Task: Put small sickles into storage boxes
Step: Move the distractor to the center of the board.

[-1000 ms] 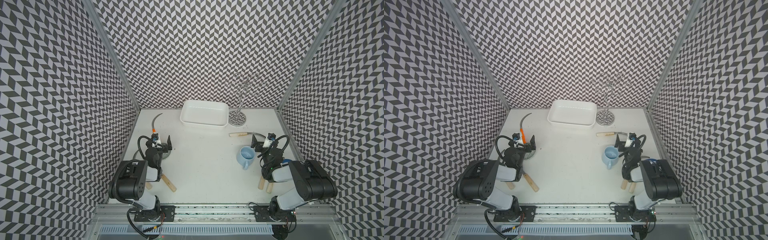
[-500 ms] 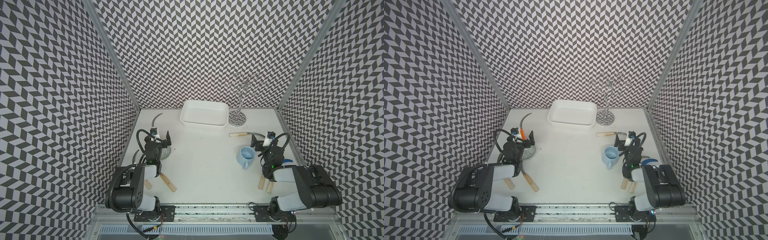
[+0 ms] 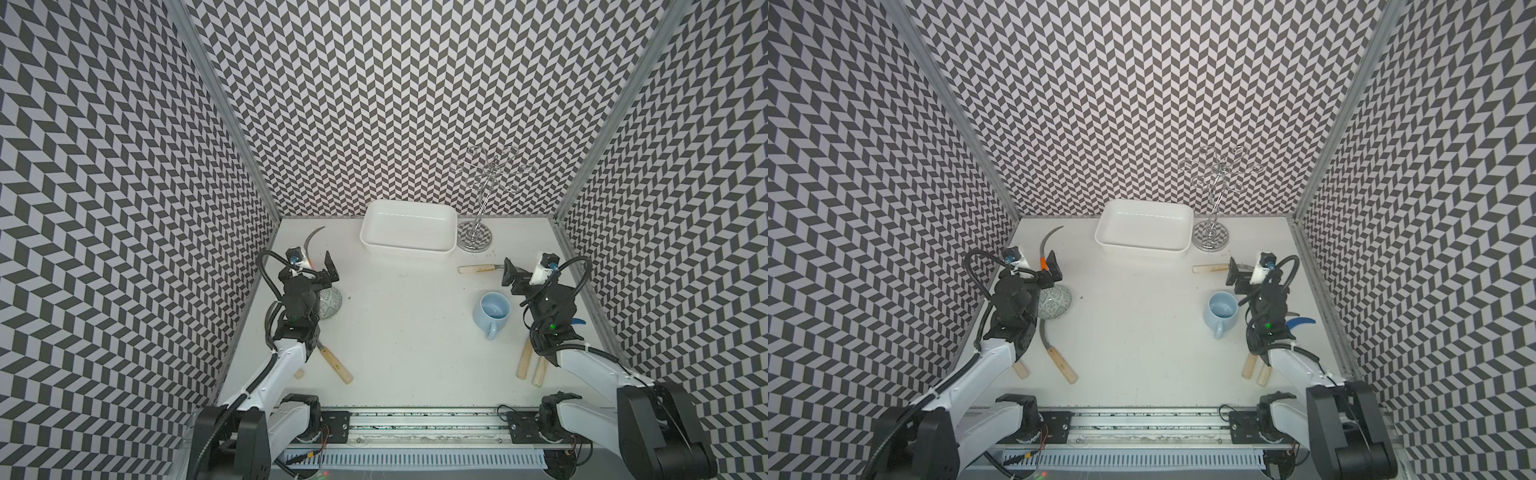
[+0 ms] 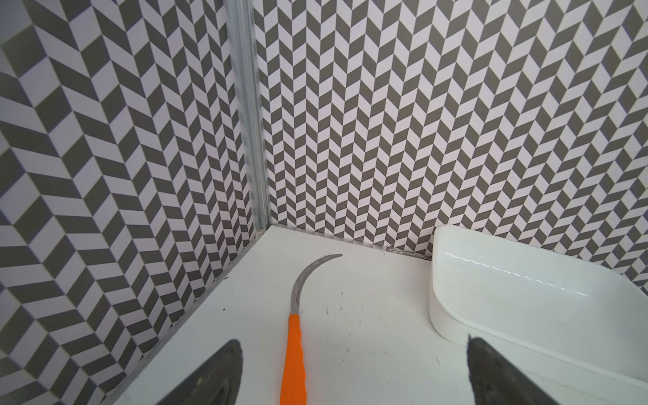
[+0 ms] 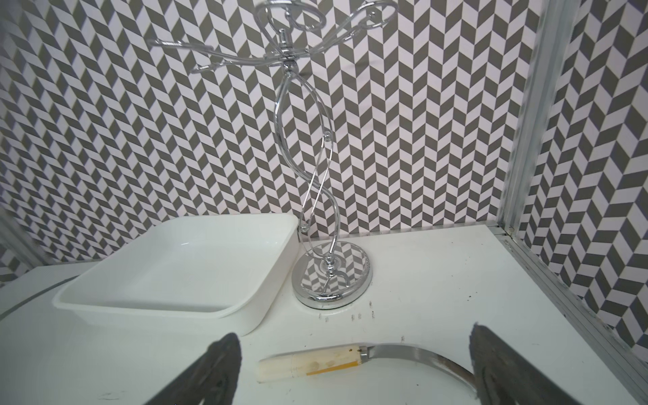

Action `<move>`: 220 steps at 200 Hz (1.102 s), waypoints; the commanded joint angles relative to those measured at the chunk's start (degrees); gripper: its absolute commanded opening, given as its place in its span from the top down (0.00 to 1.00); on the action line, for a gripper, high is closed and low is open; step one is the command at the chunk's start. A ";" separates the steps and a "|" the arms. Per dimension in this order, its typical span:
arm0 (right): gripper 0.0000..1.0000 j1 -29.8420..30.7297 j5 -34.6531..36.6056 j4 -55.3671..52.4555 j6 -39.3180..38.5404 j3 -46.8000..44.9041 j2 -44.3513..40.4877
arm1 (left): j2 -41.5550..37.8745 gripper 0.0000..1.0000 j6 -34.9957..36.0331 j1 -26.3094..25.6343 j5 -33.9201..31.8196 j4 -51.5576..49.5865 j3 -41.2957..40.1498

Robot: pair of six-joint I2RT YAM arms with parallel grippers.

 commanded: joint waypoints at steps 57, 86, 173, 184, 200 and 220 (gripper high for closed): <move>0.00 2.22 5.14 -21.38 8.93 10.76 -7.53 | -3.05 0.00 -17.75 0.93 3.27 -37.87 20.89; 0.00 3.37 5.76 -30.69 11.61 15.71 -7.31 | -1.50 0.00 -20.92 0.96 8.35 -45.75 26.30; 0.00 5.81 8.58 -60.10 13.80 33.65 -6.11 | -4.46 0.00 -28.19 -4.45 17.68 -61.27 30.97; 0.00 5.86 8.49 -65.02 15.52 36.02 -6.06 | -4.56 0.00 -28.98 -5.32 17.20 -63.62 30.77; 0.00 5.84 7.27 -70.26 15.92 37.99 -6.82 | -4.32 0.00 -29.23 -5.53 17.46 -67.48 30.65; 0.00 5.85 4.58 -75.59 15.55 39.90 -7.98 | -4.47 0.00 -28.10 -5.62 18.74 -70.80 29.85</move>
